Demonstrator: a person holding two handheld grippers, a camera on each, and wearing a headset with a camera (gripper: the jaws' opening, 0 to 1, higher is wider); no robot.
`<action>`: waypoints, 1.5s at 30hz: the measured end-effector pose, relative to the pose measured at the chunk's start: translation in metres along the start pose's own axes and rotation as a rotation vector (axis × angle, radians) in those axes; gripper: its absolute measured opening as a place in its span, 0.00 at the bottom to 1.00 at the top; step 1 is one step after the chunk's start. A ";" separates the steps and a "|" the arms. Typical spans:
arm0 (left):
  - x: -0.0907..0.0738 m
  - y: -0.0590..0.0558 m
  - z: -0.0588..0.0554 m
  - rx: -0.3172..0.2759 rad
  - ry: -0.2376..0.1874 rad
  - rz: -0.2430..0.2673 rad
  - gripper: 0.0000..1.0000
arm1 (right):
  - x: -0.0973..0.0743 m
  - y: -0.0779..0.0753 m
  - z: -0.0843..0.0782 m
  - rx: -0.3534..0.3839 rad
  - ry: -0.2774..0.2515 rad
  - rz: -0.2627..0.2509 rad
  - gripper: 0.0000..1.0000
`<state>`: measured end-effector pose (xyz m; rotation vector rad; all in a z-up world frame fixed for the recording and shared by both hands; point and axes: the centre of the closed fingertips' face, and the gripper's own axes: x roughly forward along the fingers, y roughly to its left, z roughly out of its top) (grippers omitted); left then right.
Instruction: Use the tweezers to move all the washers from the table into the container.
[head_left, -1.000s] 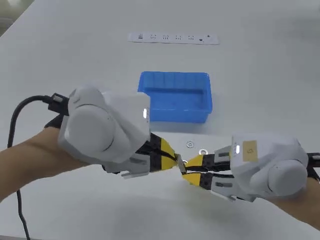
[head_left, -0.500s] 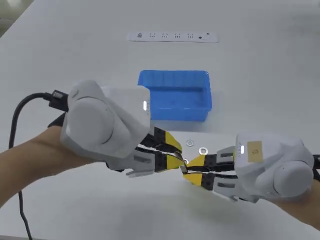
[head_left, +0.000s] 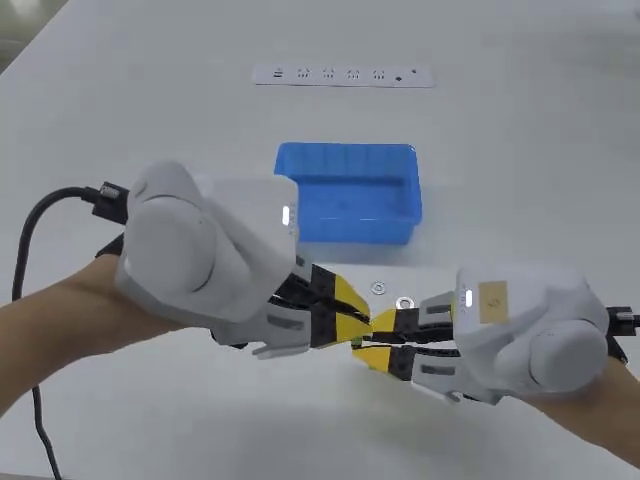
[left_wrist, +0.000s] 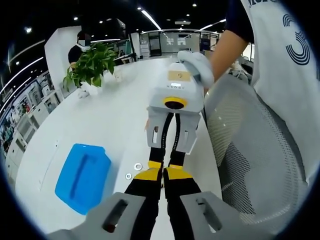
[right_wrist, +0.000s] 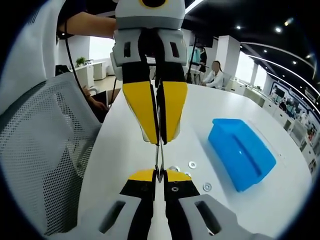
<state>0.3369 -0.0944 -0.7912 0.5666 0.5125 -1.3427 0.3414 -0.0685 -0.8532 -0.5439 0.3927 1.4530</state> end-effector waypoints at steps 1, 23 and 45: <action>0.001 -0.001 -0.003 0.001 0.004 0.000 0.06 | 0.001 0.001 -0.002 -0.005 0.009 0.006 0.06; 0.003 0.006 0.002 -0.027 -0.032 0.005 0.06 | -0.001 -0.004 0.005 -0.025 0.020 0.021 0.11; 0.001 0.003 0.001 -0.031 -0.048 -0.014 0.06 | -0.001 -0.001 0.007 -0.054 0.026 0.023 0.08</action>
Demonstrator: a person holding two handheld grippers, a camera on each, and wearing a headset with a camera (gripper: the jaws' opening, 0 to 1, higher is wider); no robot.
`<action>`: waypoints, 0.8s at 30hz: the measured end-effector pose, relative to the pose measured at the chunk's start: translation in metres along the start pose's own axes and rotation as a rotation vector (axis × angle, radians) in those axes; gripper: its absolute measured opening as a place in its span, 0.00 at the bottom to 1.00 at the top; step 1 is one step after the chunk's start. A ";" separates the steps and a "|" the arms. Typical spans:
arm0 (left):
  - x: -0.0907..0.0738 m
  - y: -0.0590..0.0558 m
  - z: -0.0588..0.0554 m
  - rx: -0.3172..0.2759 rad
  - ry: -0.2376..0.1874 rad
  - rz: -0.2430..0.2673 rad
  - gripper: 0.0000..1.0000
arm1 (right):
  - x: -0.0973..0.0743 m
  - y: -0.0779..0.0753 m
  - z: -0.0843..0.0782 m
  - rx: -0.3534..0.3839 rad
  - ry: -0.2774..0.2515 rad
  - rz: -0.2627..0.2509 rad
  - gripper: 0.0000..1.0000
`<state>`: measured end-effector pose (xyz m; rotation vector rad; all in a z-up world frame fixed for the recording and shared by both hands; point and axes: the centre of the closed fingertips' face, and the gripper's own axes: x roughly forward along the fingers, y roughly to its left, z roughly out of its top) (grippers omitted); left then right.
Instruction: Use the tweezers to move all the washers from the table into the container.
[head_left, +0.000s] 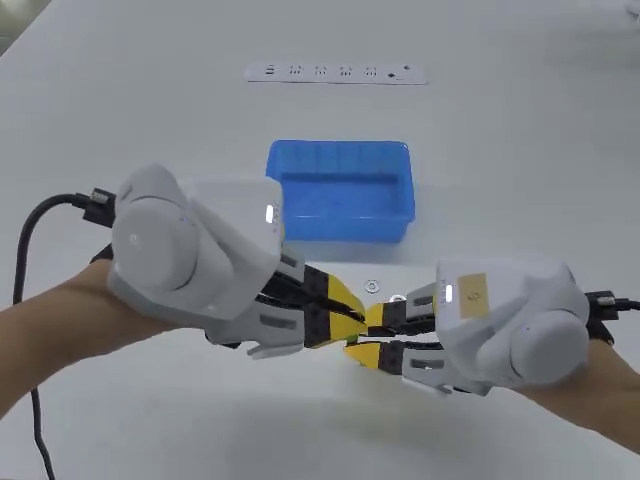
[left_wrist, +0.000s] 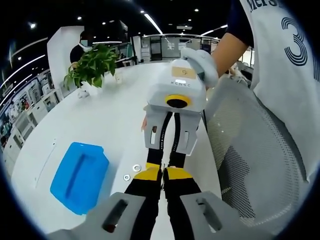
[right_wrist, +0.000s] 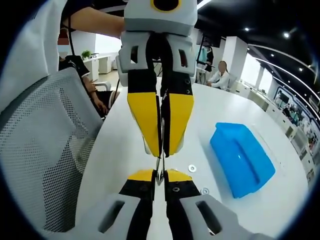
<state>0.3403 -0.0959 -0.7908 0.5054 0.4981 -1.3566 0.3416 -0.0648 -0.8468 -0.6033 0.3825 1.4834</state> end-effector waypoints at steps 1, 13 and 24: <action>-0.002 0.000 0.001 0.001 -0.001 0.002 0.06 | 0.000 0.000 0.001 0.000 -0.002 -0.002 0.08; -0.023 0.011 -0.002 -0.013 -0.010 0.046 0.06 | 0.007 -0.013 0.019 -0.051 -0.008 -0.046 0.10; -0.021 0.017 -0.011 -0.015 0.015 0.061 0.06 | 0.014 -0.019 0.016 -0.019 0.009 -0.050 0.11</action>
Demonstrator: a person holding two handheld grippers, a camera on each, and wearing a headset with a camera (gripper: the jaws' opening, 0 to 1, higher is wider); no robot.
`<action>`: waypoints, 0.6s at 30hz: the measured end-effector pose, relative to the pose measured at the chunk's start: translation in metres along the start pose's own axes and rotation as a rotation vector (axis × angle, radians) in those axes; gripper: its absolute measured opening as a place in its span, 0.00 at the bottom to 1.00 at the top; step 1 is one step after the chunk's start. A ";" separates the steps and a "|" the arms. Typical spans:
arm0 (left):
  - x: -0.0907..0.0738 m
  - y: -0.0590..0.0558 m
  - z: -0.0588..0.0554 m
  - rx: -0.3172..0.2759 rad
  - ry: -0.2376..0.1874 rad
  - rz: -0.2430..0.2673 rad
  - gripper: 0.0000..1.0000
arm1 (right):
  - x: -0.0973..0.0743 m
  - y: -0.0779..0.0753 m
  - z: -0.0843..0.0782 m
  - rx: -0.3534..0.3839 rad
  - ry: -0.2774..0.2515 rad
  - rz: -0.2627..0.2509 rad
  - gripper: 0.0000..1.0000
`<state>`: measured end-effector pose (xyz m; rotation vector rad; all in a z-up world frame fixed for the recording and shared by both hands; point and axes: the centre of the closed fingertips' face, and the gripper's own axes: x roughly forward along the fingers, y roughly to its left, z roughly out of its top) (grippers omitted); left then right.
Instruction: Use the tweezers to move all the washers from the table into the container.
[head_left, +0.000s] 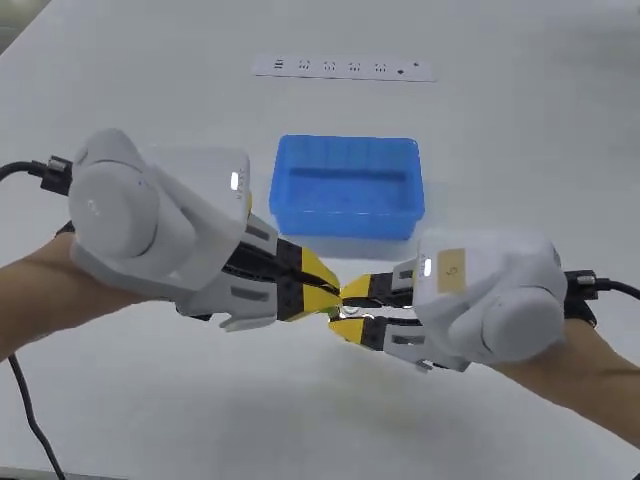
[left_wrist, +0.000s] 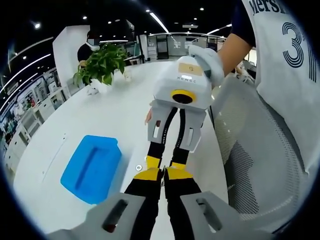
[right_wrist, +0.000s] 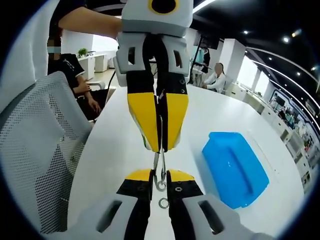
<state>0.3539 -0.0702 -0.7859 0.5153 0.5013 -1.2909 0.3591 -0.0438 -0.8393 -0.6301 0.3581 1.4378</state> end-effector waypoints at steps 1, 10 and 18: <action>0.001 0.000 0.000 -0.001 0.002 -0.002 0.06 | 0.001 -0.001 -0.001 0.006 0.002 0.002 0.12; 0.003 0.003 -0.003 -0.020 -0.001 -0.019 0.06 | 0.003 -0.001 -0.004 0.033 0.006 0.012 0.12; 0.006 0.005 -0.004 -0.025 -0.003 -0.033 0.06 | 0.005 -0.002 -0.007 0.039 0.014 0.015 0.12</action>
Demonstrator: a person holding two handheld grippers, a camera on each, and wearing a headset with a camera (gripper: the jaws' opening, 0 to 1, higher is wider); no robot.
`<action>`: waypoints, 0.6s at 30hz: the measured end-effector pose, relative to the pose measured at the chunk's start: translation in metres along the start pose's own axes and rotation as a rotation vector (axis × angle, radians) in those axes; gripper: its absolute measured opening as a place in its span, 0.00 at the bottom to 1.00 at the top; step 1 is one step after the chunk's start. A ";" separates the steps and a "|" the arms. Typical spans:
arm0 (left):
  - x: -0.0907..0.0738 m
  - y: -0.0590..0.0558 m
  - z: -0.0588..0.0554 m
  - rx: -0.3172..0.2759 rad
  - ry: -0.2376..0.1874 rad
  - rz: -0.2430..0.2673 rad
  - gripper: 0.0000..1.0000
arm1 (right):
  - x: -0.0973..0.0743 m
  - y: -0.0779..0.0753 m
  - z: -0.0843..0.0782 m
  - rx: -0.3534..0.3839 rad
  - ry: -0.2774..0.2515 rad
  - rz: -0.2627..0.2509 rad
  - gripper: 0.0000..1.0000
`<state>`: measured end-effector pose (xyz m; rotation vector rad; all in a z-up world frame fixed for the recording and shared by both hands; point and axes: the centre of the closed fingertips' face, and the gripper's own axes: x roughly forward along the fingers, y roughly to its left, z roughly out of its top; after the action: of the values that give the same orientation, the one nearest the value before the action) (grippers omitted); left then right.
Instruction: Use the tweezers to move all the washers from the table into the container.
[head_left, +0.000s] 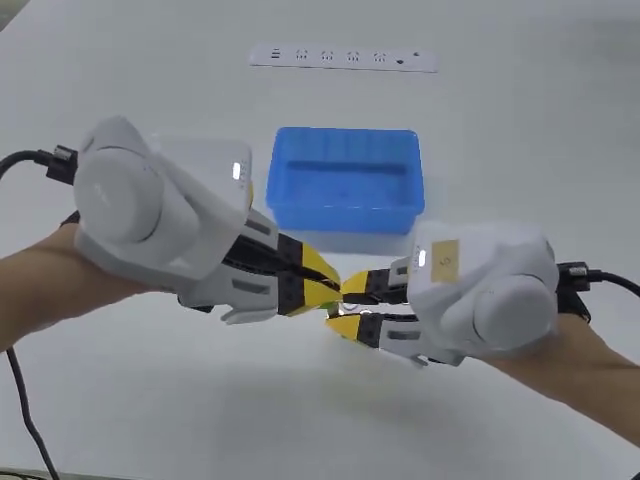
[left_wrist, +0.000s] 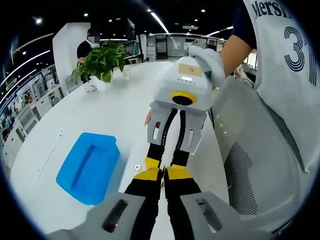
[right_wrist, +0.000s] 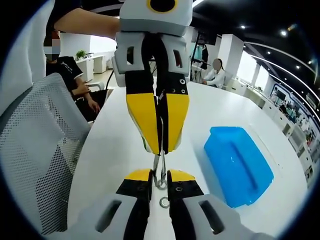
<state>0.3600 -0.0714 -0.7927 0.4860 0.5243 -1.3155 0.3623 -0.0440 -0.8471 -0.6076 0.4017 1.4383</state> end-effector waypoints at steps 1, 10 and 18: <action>0.000 0.000 0.000 -0.003 -0.001 -0.003 0.06 | 0.000 0.000 -0.001 0.001 0.003 0.001 0.12; 0.003 0.003 0.001 -0.023 0.005 -0.026 0.06 | 0.002 -0.001 -0.001 0.025 -0.002 0.010 0.12; 0.005 0.005 0.000 -0.044 0.013 -0.050 0.06 | 0.003 -0.001 -0.003 0.030 0.011 0.018 0.10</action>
<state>0.3654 -0.0742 -0.7957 0.4478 0.5776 -1.3471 0.3637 -0.0430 -0.8513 -0.5895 0.4370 1.4439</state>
